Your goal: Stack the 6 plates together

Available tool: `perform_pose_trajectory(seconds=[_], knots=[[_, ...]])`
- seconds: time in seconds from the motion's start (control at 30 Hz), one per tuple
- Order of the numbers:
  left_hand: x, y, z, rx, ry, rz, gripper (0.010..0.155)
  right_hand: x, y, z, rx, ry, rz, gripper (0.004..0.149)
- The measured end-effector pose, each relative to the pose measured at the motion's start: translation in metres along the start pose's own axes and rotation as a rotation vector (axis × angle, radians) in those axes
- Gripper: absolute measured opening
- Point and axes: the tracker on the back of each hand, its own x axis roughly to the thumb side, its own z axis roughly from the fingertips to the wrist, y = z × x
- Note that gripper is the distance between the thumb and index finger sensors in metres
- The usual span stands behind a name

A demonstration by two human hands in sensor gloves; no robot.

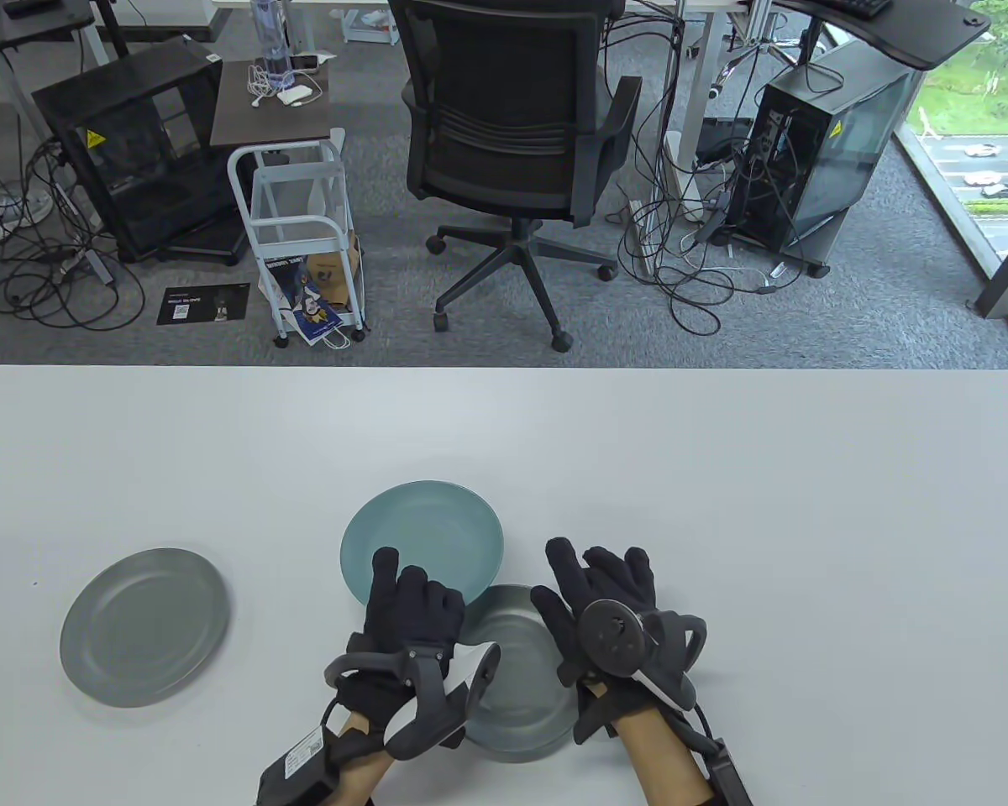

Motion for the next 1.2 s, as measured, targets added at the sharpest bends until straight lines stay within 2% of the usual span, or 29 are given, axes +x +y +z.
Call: perform_pose_trajectory(seconds=[0.17,0.53,0.83,1.07,1.2], knots=[[0.007,0.004,0.003,0.013,-0.034,0.014,0.035,0.005,-0.006,-0.003,-0.015,0.0,-0.051,0.061],[0.02,0.014,0.009,0.032,-0.099,0.051,0.035,0.01,-0.005,-0.005,0.05,0.05,-0.15,0.063],[0.031,0.023,0.015,0.056,-0.141,0.083,0.035,0.004,0.001,-0.005,0.09,0.165,-0.252,0.062],[0.032,0.022,0.015,0.051,-0.151,0.087,0.035,-0.007,0.012,-0.003,0.116,0.307,-0.501,0.061],[0.032,0.023,0.014,0.031,-0.158,0.085,0.037,-0.01,0.012,-0.002,0.095,0.339,-0.527,0.061]])
